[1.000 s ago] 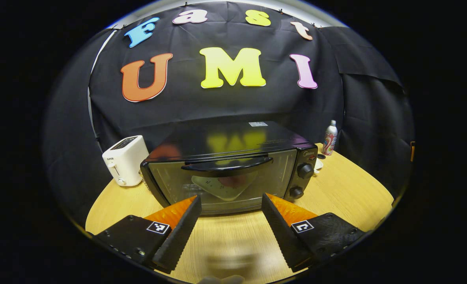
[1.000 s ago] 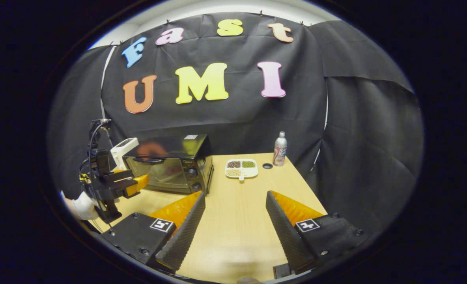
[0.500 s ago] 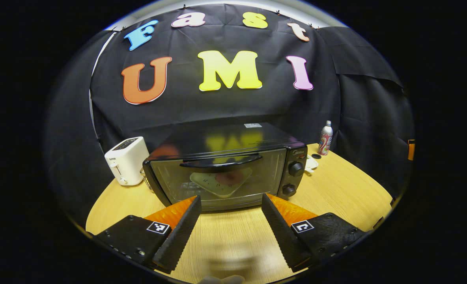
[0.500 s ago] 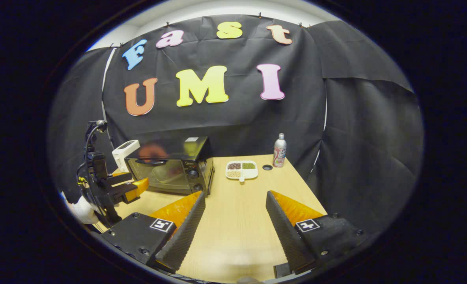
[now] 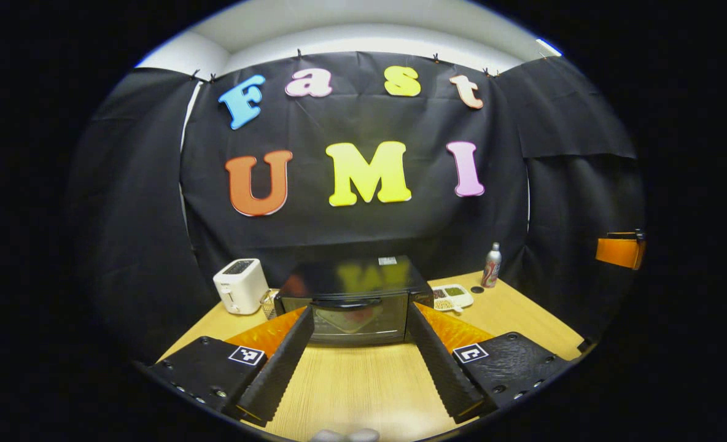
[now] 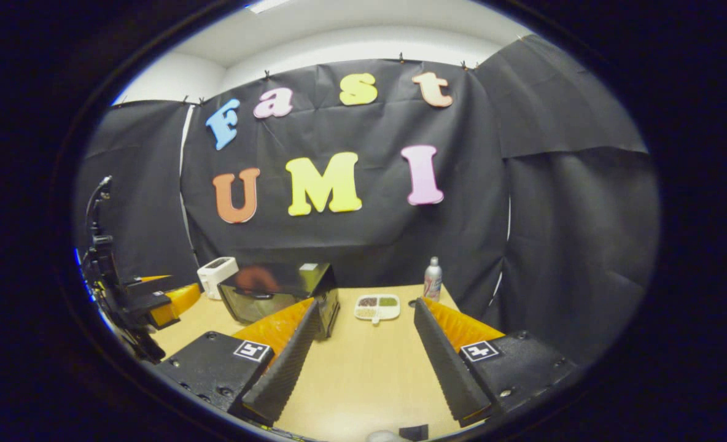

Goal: Open the electric oven with the left hand, put the food in, and close the electric oven.

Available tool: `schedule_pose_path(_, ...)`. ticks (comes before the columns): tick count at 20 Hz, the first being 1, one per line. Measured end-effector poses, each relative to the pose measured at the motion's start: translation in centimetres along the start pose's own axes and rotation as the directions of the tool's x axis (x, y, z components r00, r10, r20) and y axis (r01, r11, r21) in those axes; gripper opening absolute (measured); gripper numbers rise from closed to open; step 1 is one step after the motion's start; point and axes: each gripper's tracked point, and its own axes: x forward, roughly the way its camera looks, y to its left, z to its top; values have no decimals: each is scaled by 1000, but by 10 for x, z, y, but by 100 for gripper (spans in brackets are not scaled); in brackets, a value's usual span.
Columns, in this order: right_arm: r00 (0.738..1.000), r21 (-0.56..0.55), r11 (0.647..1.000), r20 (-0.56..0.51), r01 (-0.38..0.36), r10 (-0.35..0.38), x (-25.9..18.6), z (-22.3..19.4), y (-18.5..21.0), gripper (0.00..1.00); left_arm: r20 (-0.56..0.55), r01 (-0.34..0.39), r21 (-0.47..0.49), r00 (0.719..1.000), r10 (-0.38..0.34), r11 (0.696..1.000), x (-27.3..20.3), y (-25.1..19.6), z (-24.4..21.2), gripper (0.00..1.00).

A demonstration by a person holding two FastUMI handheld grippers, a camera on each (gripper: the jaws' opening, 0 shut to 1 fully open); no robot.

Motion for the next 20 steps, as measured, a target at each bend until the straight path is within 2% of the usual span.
schedule_pose_path(4, 997, -1, 1000, 79, -1, 1, -29, 34, -28, 96, 90, -38, -14, 995, 39, 999, -62, -22, 49, 95)
schedule_pose_path(7, 994, -33, 999, 111, 2, 2, -45, 39, -41, 95, 127, -54, -18, 990, 56, 998, -90, -34, 64, 95)
schedule_pose_path(10, 993, -76, 997, 111, -31, 39, -52, 33, -34, 95, 125, -76, -47, 989, 81, 996, -102, -42, 63, 95)
schedule_pose_path(13, 992, -74, 995, 99, -69, 76, -54, 28, -27, 98, 127, -84, -61, 988, 91, 995, -108, -47, 66, 95)
schedule_pose_path(20, 993, -51, 997, 100, -52, 56, -49, 34, -33, 96, 137, -64, -46, 988, 70, 997, -103, -52, 73, 95)
